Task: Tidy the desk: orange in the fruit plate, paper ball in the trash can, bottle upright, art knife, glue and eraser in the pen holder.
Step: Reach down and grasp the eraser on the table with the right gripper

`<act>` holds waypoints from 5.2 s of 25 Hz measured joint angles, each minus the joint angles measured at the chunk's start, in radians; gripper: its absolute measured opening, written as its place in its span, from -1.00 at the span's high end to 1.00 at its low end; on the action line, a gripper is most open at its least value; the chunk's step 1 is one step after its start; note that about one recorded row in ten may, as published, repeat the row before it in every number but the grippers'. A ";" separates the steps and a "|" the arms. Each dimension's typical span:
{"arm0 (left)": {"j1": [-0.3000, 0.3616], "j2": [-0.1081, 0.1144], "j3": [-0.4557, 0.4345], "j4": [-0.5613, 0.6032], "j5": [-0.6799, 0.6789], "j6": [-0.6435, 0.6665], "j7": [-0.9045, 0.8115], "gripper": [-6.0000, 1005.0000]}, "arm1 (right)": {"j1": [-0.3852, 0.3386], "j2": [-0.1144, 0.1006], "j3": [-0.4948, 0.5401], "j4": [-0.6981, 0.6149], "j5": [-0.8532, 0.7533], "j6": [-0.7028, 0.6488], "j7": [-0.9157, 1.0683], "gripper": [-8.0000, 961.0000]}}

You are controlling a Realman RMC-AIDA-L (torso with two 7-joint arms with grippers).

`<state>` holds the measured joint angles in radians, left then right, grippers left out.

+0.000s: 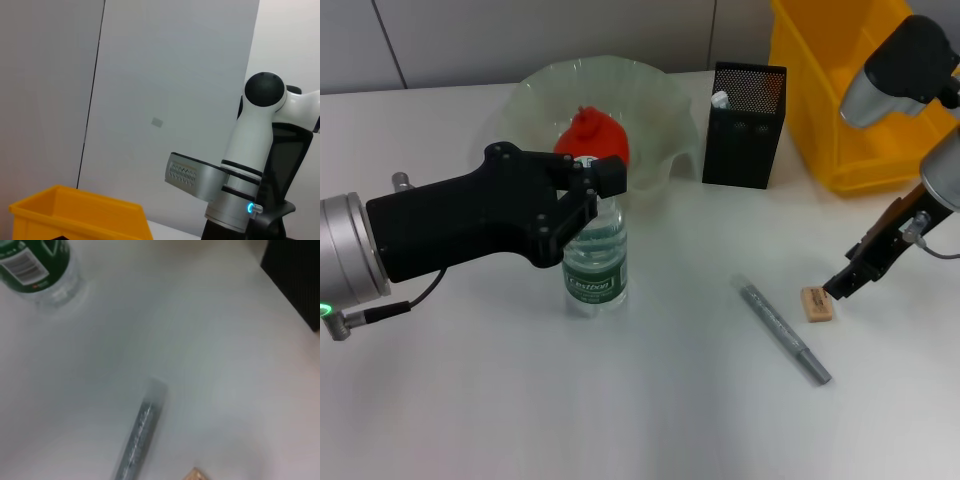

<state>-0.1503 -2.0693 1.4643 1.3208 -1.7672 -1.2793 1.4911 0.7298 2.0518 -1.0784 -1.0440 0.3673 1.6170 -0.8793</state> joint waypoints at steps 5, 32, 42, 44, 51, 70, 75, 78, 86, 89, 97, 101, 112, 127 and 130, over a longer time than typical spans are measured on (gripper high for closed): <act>0.000 0.000 -0.001 0.000 0.000 0.000 0.000 0.99 | 0.020 0.001 -0.003 0.025 -0.005 -0.005 -0.021 -0.26; -0.007 0.000 -0.007 -0.025 0.000 0.000 0.001 0.99 | 0.043 0.022 -0.075 0.060 0.005 -0.019 -0.041 -0.26; -0.004 0.000 -0.011 -0.026 0.000 0.000 0.002 0.99 | 0.051 0.024 -0.077 0.082 0.006 -0.019 -0.036 -0.26; -0.004 0.000 -0.011 -0.026 -0.001 0.000 0.003 0.99 | 0.051 0.024 -0.077 0.083 0.006 -0.019 -0.035 -0.26; -0.005 0.000 -0.012 -0.028 -0.001 0.000 0.003 0.99 | 0.051 0.024 -0.077 0.085 0.006 -0.019 -0.025 -0.26; 0.001 0.000 -0.012 -0.028 -0.002 0.000 0.003 0.99 | 0.056 0.024 -0.067 0.116 -0.002 -0.023 -0.016 -0.26; 0.002 0.000 -0.012 -0.028 -0.001 0.000 0.003 0.99 | 0.056 0.024 -0.069 0.116 -0.004 -0.028 -0.009 -0.14; 0.002 0.000 -0.012 -0.028 -0.001 -0.001 0.003 0.99 | 0.055 0.024 -0.074 0.117 -0.004 -0.031 -0.004 -0.05; 0.001 0.000 -0.012 -0.028 -0.001 -0.002 0.003 0.99 | 0.050 0.024 -0.075 0.117 -0.004 -0.043 0.003 0.10; 0.002 0.000 -0.012 -0.028 -0.001 -0.002 0.003 0.99 | 0.048 0.024 -0.070 0.116 -0.004 -0.045 0.004 0.11; 0.001 0.001 -0.012 -0.028 -0.001 -0.002 0.003 0.99 | 0.039 0.024 -0.066 0.097 0.003 -0.053 0.003 0.10; 0.001 0.002 -0.013 -0.029 -0.001 -0.002 0.003 0.99 | 0.037 0.024 -0.066 0.080 0.003 -0.051 0.003 0.11; -0.002 0.002 -0.022 -0.029 -0.001 -0.002 0.003 0.99 | 0.006 0.026 -0.064 -0.056 0.060 -0.001 0.012 0.13; -0.007 0.002 -0.030 -0.029 -0.001 -0.008 0.003 0.99 | 0.013 0.024 -0.015 -0.203 0.085 0.066 0.031 0.57; -0.005 0.002 -0.031 -0.029 -0.001 -0.009 0.003 0.99 | 0.018 0.025 -0.017 -0.162 0.085 0.060 0.027 0.68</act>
<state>-0.1552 -2.0678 1.4335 1.2916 -1.7686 -1.2887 1.4941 0.7474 2.0763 -1.0953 -1.2064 0.4526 1.6771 -0.8520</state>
